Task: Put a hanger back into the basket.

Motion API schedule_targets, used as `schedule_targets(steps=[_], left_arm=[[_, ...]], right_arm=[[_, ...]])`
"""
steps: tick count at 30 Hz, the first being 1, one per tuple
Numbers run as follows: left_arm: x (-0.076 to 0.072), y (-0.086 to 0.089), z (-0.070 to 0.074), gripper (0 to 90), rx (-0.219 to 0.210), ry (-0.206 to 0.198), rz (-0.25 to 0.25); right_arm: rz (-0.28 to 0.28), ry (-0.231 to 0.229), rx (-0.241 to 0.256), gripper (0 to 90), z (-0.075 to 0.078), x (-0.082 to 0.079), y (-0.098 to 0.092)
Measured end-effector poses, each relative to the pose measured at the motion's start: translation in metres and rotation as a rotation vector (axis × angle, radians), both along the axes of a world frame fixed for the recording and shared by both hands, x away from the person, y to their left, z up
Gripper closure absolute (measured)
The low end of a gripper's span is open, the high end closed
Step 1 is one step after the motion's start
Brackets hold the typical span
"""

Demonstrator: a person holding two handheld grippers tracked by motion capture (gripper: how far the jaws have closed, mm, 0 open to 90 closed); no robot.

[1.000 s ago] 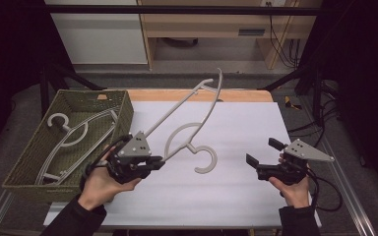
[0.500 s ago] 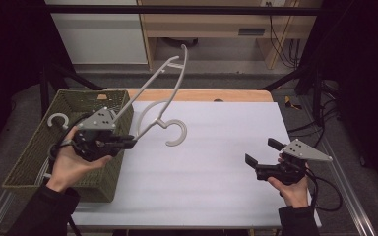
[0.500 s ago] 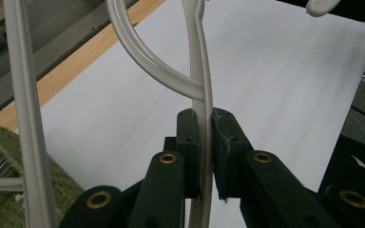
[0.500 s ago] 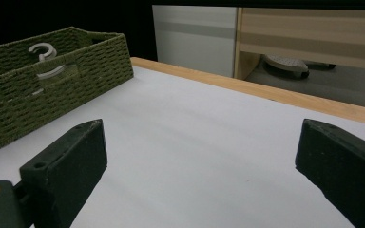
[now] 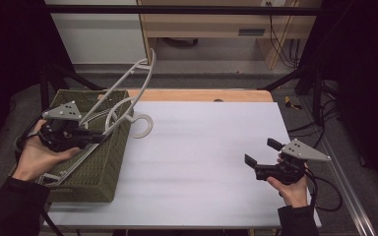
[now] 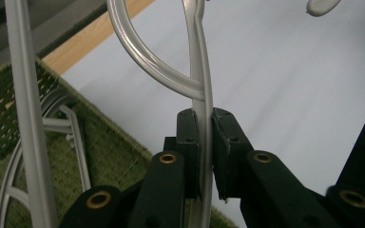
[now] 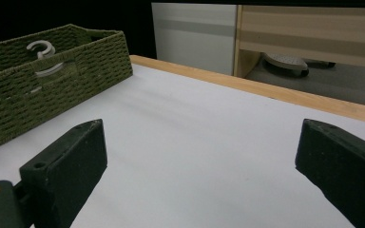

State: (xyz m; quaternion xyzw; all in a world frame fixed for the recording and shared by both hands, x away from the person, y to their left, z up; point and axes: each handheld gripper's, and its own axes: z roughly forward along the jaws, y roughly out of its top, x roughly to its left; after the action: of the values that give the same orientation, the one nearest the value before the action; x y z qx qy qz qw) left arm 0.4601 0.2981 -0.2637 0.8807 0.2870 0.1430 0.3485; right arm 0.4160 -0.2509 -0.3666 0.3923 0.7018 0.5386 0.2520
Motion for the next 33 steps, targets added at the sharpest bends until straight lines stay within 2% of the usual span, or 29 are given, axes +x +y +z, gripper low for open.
schedule_targets(steps=[4, 14, 21, 28, 33], left_arm=[[0.006, 0.017, -0.01, 82.1, 0.021, 0.034, 0.01], [0.009, 0.054, -0.039, 82.1, 0.021, 0.096, 0.027], [0.01, 0.074, -0.056, 82.1, 0.027, 0.144, 0.042], [0.011, 0.089, -0.067, 82.0, 0.012, 0.171, 0.081], [0.012, 0.095, -0.073, 82.0, 0.031, 0.202, 0.079]], right_arm=[[-0.002, 0.0, -0.001, 3.4, 0.0, 0.0, 0.0], [-0.001, 0.004, -0.003, 3.4, 0.0, 0.0, 0.0], [-0.005, 0.001, -0.004, 3.4, 0.0, 0.0, -0.001], [-0.005, 0.006, -0.006, 3.4, -0.001, 0.001, 0.0], [-0.007, 0.005, -0.006, 3.4, -0.001, 0.001, 0.001]])
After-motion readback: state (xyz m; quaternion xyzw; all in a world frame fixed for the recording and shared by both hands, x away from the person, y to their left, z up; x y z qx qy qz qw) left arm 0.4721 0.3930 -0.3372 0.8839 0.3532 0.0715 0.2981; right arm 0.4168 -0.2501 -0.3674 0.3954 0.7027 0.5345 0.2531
